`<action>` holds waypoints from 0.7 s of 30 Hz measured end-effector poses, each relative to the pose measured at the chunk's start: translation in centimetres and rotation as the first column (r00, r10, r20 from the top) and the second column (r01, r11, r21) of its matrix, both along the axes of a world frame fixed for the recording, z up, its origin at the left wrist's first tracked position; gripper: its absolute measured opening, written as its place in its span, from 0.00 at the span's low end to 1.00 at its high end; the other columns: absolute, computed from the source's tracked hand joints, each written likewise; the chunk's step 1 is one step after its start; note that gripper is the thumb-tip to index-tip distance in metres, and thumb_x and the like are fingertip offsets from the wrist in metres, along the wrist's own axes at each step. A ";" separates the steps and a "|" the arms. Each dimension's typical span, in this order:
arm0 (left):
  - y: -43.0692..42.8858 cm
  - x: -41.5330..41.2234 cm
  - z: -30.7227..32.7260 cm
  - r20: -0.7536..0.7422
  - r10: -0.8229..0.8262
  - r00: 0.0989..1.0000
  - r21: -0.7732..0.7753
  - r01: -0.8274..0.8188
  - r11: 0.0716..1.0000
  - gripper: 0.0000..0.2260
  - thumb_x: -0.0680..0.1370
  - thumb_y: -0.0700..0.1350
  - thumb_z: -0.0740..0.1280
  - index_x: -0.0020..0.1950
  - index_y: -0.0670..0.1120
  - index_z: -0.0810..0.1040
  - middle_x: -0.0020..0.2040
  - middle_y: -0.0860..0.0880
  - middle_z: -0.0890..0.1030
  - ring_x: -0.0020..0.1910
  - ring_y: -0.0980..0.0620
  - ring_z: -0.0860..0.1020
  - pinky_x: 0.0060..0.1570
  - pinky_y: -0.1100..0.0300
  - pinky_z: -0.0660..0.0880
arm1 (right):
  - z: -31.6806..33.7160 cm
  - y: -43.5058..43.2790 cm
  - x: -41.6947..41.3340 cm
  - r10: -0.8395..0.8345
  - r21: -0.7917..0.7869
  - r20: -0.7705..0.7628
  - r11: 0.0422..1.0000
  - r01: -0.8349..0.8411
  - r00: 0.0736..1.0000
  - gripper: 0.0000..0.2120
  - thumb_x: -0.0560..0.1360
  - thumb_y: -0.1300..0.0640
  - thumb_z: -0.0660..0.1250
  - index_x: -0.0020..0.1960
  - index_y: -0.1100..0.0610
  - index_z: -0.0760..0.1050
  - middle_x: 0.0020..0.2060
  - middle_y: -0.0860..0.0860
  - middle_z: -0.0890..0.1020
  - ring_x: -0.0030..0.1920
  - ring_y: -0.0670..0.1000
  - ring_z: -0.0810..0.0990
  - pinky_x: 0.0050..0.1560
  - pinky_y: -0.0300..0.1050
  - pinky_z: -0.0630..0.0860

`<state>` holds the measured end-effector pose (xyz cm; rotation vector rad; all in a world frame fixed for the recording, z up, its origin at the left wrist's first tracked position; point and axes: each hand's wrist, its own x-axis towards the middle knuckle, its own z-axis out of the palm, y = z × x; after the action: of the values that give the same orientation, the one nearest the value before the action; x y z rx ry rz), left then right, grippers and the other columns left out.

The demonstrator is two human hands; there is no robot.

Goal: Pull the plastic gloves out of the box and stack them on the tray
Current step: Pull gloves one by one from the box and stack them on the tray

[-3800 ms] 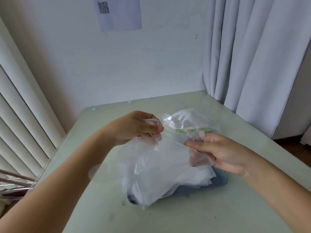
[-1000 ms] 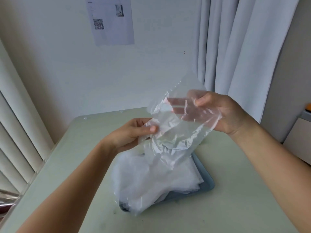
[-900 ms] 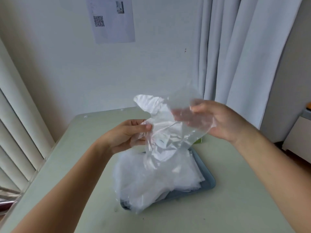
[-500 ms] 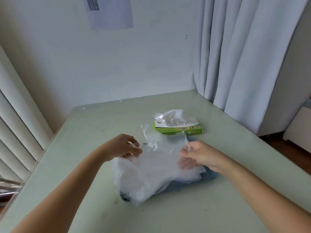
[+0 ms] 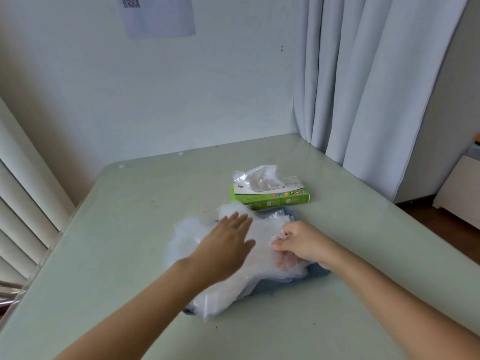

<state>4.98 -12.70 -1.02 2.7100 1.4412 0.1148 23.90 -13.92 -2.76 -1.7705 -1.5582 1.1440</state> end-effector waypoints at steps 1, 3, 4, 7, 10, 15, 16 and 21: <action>0.2 0.1 -1.2 -0.070 -0.015 0.997 -0.058 0.011 0.998 0.27 0.83 0.54 0.50 0.79 0.45 0.47 0.79 0.48 0.48 0.78 0.51 0.45 0.74 0.59 0.41 | -0.1 -0.1 0.0 -0.008 0.025 0.072 1.000 0.006 0.997 0.10 0.74 0.58 0.70 0.39 0.58 0.69 0.29 0.49 0.79 0.29 0.49 0.77 0.30 0.37 0.71; 0.5 -0.1 -3.1 -0.125 -0.027 0.992 -0.136 0.010 0.991 0.28 0.83 0.56 0.47 0.79 0.46 0.42 0.79 0.49 0.42 0.77 0.51 0.41 0.74 0.57 0.38 | -0.2 -0.3 0.2 -0.077 0.184 0.246 0.982 0.031 0.966 0.12 0.72 0.53 0.73 0.47 0.56 0.71 0.39 0.46 0.76 0.38 0.47 0.76 0.40 0.40 0.71; 0.7 -0.4 -3.6 -0.115 -0.031 0.993 -0.151 0.013 0.989 0.28 0.83 0.57 0.45 0.79 0.47 0.40 0.79 0.50 0.41 0.77 0.52 0.40 0.74 0.56 0.38 | -0.3 -0.4 0.2 -0.125 0.337 0.325 0.941 0.008 0.937 0.15 0.72 0.53 0.73 0.53 0.56 0.71 0.46 0.46 0.74 0.47 0.47 0.76 0.47 0.39 0.69; 0.7 -0.8 -4.5 -0.084 -0.054 0.995 -0.097 0.046 0.994 0.36 0.75 0.68 0.33 0.78 0.49 0.39 0.78 0.51 0.38 0.77 0.51 0.38 0.73 0.54 0.38 | -0.6 -0.2 -0.1 0.062 0.544 0.487 0.759 -0.358 0.871 0.23 0.77 0.62 0.65 0.71 0.57 0.67 0.70 0.49 0.68 0.72 0.49 0.62 0.68 0.32 0.53; 0.5 -0.8 -4.9 -0.079 -0.073 0.994 -0.049 0.069 0.996 0.48 0.63 0.70 0.19 0.78 0.50 0.38 0.78 0.52 0.38 0.77 0.51 0.38 0.73 0.51 0.39 | -1.9 -0.2 -0.9 0.390 0.283 0.611 0.705 -0.650 0.689 0.25 0.83 0.54 0.53 0.78 0.52 0.50 0.77 0.44 0.49 0.74 0.39 0.42 0.72 0.33 0.38; 0.7 -1.4 -5.0 -0.058 0.080 0.995 -0.070 -0.084 0.994 0.50 0.59 0.74 0.21 0.78 0.54 0.38 0.77 0.56 0.37 0.77 0.52 0.37 0.73 0.40 0.38 | -1.9 -0.2 0.7 0.394 -0.012 0.738 0.820 -0.573 0.548 0.50 0.62 0.28 0.32 0.78 0.53 0.37 0.77 0.46 0.38 0.75 0.42 0.35 0.71 0.39 0.32; 0.7 -1.8 -5.0 -0.058 0.107 0.993 -0.082 -0.112 0.990 0.48 0.61 0.75 0.24 0.78 0.55 0.38 0.77 0.57 0.36 0.77 0.53 0.37 0.72 0.39 0.37 | -1.5 -0.3 1.0 0.399 -0.041 0.747 0.826 -0.563 0.531 0.52 0.60 0.27 0.31 0.78 0.54 0.36 0.77 0.46 0.38 0.75 0.43 0.36 0.72 0.40 0.32; 0.7 -4.4 -4.3 -0.176 0.128 0.976 -0.072 -0.143 0.987 0.49 0.58 0.76 0.22 0.76 0.56 0.34 0.77 0.56 0.36 0.77 0.53 0.37 0.72 0.40 0.37 | 0.5 0.3 2.0 0.446 -0.112 0.734 0.824 -0.556 0.513 0.39 0.78 0.35 0.51 0.79 0.56 0.44 0.78 0.48 0.44 0.77 0.46 0.43 0.73 0.40 0.39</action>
<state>0.59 -12.03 -5.35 2.6079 1.6363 -0.1720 25.86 -13.64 -2.29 -1.8303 -2.7176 0.4626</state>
